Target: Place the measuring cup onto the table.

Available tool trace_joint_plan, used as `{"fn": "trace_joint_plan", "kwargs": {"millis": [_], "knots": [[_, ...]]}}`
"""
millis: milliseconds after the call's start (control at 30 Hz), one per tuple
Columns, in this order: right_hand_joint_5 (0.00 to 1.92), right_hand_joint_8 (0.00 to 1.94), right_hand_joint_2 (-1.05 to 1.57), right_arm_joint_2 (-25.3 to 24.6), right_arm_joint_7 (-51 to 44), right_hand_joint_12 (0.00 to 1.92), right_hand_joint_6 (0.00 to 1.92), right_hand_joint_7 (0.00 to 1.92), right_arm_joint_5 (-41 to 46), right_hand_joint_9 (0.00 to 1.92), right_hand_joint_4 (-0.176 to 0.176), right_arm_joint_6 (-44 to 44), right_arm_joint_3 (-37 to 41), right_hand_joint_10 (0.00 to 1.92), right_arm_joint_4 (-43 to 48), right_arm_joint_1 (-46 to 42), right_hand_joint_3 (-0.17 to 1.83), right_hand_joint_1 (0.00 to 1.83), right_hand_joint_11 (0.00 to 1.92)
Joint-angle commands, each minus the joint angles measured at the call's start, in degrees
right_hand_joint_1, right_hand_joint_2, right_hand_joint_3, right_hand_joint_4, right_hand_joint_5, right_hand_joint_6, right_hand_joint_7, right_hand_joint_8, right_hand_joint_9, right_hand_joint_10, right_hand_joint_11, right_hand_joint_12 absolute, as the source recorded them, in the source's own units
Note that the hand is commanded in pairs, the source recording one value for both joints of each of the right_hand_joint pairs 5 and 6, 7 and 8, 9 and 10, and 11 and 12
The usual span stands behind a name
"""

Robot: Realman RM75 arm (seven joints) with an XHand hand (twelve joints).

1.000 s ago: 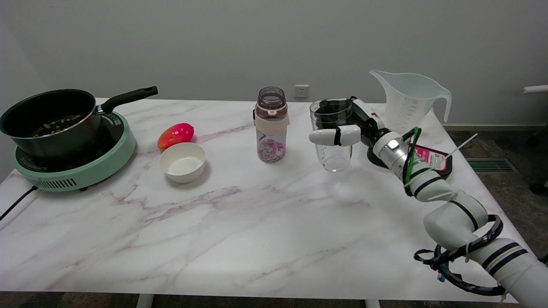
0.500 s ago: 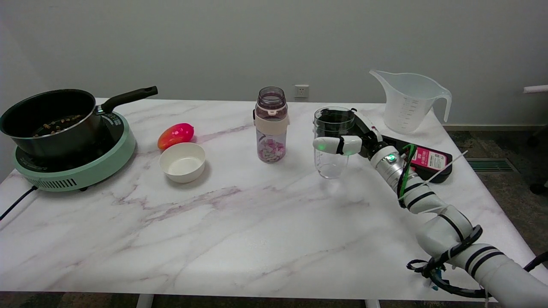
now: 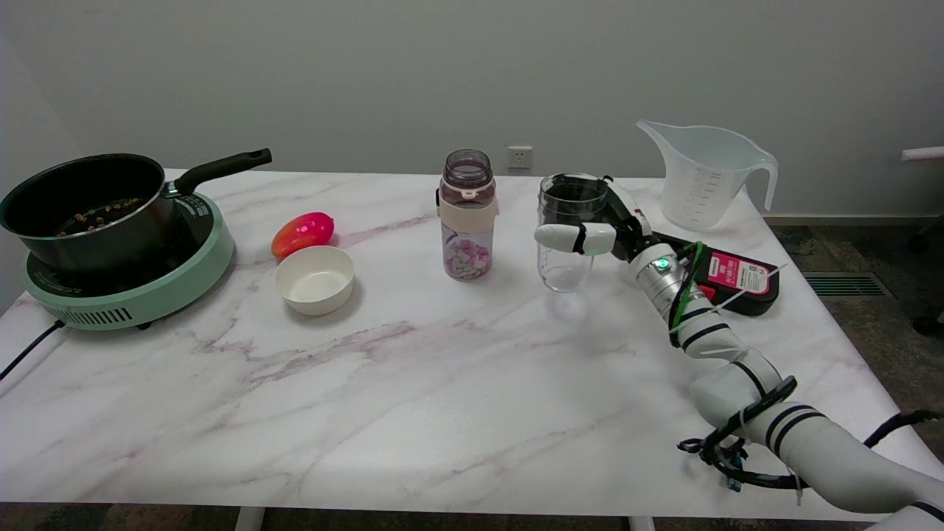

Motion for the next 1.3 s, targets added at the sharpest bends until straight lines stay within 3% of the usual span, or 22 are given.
{"fn": "trace_joint_plan", "kwargs": {"millis": [33,400,733,1300], "knots": [[1.92,1.91,1.57,-3.44,-20.13,1.4,1.92,1.91,8.67,1.74,0.0,3.43,-2.12,1.74,-8.94,8.0,0.29,1.24,1.4],[1.92,1.91,1.57,-5.57,-36.88,1.44,1.92,1.91,23.63,1.76,0.0,9.66,-6.06,1.76,-16.59,11.49,0.25,1.25,1.44],[1.92,1.9,1.57,-6.5,-35.35,1.43,1.92,1.9,33.78,1.76,0.0,16.53,-13.47,1.76,-22.5,12.79,0.26,1.24,1.43],[1.92,1.89,1.57,-8.17,-34.5,1.41,1.92,1.89,40.72,1.73,0.0,23.89,-18.27,1.73,-22.77,10.9,0.29,1.25,1.41]]}}
